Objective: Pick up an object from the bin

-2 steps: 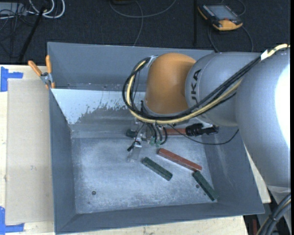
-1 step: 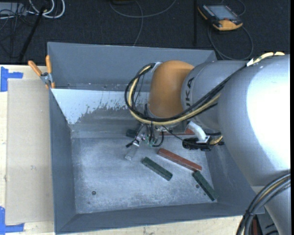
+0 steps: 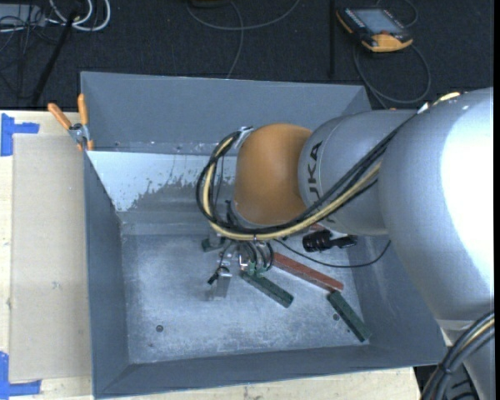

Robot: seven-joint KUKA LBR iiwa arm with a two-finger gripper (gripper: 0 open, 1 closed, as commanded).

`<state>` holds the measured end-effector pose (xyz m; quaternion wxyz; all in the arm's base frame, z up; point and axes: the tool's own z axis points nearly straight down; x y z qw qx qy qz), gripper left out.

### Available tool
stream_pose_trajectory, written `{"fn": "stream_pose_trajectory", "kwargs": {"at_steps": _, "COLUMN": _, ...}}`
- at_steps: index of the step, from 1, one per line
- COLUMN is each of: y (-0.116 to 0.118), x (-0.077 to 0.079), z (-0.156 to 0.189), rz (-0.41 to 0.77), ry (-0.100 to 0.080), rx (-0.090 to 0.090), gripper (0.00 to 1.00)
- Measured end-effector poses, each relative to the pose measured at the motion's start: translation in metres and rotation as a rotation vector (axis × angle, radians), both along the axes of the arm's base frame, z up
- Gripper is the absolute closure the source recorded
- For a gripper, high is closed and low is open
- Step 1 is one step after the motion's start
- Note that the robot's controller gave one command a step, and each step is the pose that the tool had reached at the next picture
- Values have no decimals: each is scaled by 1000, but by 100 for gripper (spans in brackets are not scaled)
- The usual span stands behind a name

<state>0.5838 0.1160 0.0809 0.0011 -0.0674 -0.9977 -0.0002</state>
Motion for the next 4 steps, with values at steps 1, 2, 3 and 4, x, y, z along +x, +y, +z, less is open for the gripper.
{"fn": "stream_pose_trajectory", "kwargs": {"at_steps": 1, "y": -87, "x": 28, "z": -11, "rz": 55, "ry": -7, "rx": -3, "gripper": 0}}
{"fn": "stream_pose_trajectory", "kwargs": {"at_steps": 2, "y": -55, "x": 40, "z": -10, "rz": 123, "ry": -6, "rx": 0, "gripper": 0}}
{"fn": "stream_pose_trajectory", "kwargs": {"at_steps": 3, "y": -56, "x": 41, "z": -8, "rz": 118, "ry": -8, "rx": 0, "gripper": 100}}
{"fn": "stream_pose_trajectory", "kwargs": {"at_steps": 4, "y": -55, "x": 24, "z": 153, "rz": 123, "ry": -12, "rx": 0, "gripper": 100}}
